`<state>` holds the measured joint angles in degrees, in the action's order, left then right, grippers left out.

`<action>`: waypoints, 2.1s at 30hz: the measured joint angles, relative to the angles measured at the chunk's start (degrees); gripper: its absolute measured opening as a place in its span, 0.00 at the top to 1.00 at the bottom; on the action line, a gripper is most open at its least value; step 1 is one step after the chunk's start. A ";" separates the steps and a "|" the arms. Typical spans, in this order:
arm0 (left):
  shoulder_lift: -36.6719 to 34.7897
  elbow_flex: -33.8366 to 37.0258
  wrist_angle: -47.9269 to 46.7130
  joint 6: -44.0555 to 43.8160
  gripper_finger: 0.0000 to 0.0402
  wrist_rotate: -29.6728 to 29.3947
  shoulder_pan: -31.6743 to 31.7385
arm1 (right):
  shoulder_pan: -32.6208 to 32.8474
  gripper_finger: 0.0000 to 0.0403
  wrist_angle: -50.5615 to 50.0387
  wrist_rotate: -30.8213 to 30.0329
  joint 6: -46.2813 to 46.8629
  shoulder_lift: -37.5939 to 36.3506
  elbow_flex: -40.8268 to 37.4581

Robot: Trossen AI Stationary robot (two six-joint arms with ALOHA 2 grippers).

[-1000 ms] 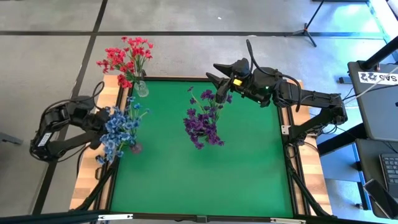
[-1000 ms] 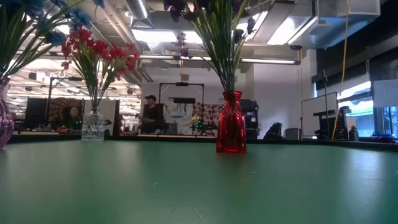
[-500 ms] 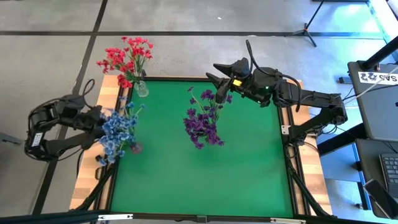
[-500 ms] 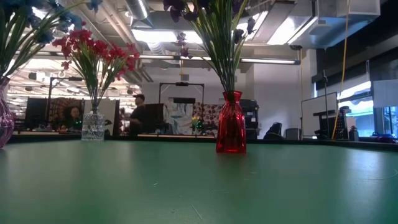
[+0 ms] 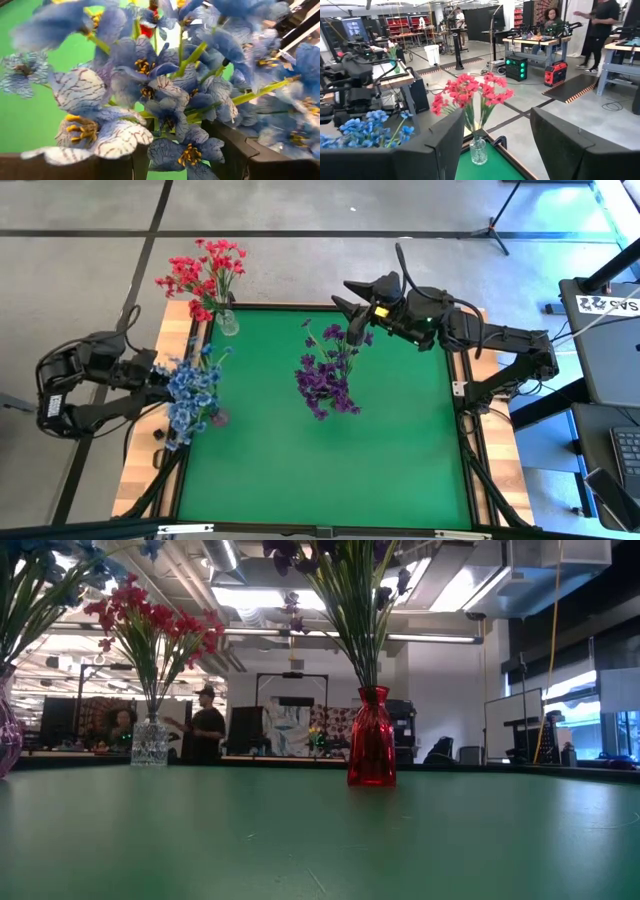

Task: Sort flowers into vase by color
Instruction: Put the blue flowers into the violet vase, then return to Home Position

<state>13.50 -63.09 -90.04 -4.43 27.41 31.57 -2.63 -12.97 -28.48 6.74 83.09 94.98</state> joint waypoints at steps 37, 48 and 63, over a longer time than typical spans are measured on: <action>0.00 -4.93 0.02 -12.01 0.60 -3.50 -0.52 | -1.51 0.44 -0.07 1.07 -0.26 0.02 0.00; -0.02 -16.28 0.55 -12.56 0.60 -6.88 -0.52 | -1.51 0.44 -0.07 1.09 -0.24 0.02 0.00; -1.29 -20.46 19.88 -12.28 0.60 -11.51 1.25 | 3.45 0.74 -0.50 -4.27 -2.96 -0.02 0.00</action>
<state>12.21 -83.55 -70.16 -16.71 15.90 32.82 0.82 -13.47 -32.75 3.78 83.07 94.98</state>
